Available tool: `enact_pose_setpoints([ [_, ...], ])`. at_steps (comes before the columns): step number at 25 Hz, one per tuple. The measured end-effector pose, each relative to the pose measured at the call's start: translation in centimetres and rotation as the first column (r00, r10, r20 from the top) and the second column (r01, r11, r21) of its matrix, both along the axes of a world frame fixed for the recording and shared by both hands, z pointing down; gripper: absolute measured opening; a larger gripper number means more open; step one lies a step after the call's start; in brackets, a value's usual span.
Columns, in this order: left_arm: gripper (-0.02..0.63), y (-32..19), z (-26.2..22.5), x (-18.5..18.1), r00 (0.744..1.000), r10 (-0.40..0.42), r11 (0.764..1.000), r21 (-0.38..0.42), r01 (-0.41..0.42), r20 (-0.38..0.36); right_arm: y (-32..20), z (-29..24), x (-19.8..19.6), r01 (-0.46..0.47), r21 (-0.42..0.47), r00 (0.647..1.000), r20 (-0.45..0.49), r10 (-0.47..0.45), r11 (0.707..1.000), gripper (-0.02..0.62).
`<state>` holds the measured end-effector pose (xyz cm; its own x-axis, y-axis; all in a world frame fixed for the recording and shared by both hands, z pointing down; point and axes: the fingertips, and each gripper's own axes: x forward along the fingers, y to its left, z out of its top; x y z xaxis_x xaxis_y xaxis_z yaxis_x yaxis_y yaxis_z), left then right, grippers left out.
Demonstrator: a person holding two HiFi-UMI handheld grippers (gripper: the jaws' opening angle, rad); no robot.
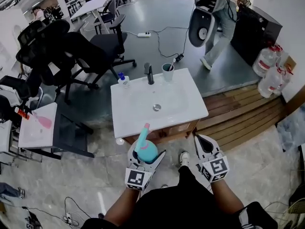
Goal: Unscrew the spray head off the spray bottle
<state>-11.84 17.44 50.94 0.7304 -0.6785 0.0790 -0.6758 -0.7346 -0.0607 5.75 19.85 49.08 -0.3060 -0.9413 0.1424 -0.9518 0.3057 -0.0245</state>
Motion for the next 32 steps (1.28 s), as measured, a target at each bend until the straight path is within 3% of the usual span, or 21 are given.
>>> enact_pose_setpoints([
  [16,0.463,-13.7,-1.0,3.0,0.981,-0.191,0.981,-0.01,0.191,0.036,-17.3,-0.3,2.3,0.224,-0.015,0.975,-0.009,-0.224,0.975,0.005],
  [32,0.463,-20.9,-2.3,7.2,0.937,-0.346,0.937,-0.033,0.348,0.046,-24.2,0.4,4.6,0.415,-0.041,0.909,-0.016,-0.415,0.909,0.005],
])
